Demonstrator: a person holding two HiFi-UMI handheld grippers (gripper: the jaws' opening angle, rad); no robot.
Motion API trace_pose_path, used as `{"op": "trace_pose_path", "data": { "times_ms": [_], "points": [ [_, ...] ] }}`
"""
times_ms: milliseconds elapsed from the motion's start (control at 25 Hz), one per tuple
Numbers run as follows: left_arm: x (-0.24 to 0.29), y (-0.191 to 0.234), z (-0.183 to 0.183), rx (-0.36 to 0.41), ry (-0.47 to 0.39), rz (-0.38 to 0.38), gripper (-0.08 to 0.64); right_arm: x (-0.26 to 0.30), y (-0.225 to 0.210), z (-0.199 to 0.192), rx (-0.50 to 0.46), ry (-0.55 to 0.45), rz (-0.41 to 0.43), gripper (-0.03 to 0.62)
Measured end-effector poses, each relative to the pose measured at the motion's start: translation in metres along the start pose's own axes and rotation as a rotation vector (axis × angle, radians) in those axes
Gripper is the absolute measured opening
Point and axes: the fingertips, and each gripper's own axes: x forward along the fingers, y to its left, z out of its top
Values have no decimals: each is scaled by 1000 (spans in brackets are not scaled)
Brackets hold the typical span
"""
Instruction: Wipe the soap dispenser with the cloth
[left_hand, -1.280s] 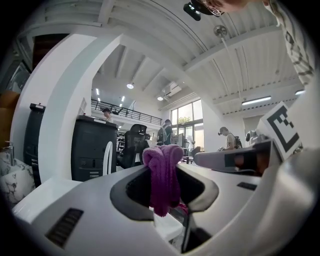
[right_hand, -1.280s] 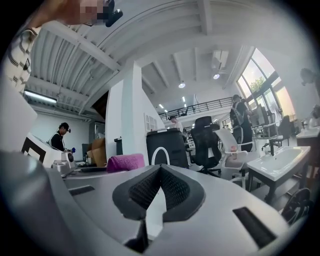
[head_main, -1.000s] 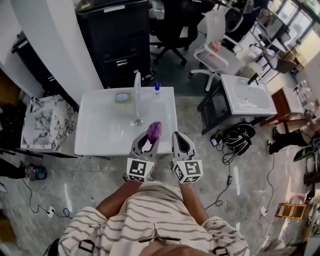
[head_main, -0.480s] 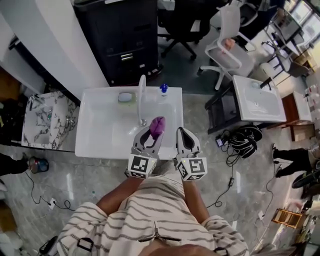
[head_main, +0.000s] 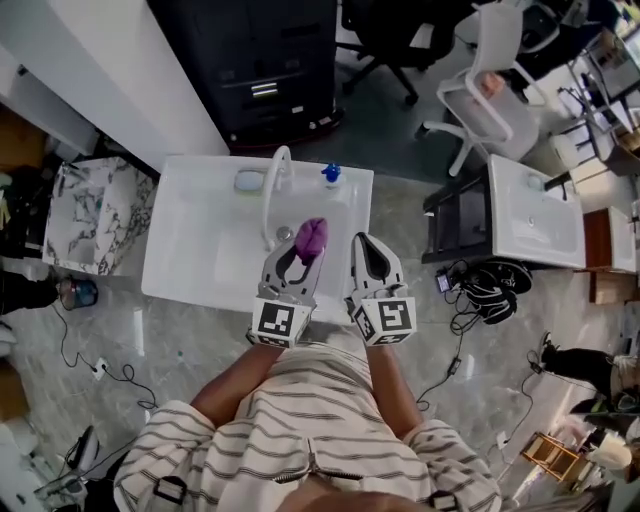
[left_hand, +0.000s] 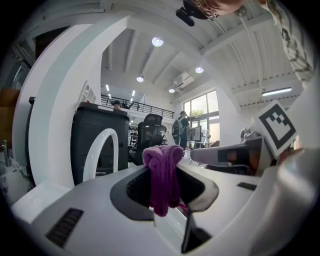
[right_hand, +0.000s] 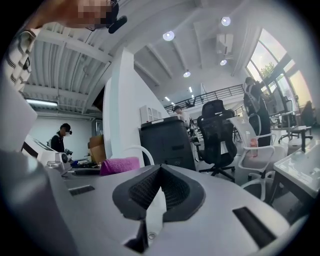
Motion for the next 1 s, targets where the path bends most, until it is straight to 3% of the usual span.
{"op": "trace_pose_path", "data": {
  "times_ms": [480, 1000],
  "points": [
    [43, 17, -29, -3, 66, 86, 118, 62, -29, -39, 14, 86, 88, 9],
    [60, 28, -53, -33, 91, 114, 118, 114, -45, -85, -27, 134, 100, 6]
  ]
}}
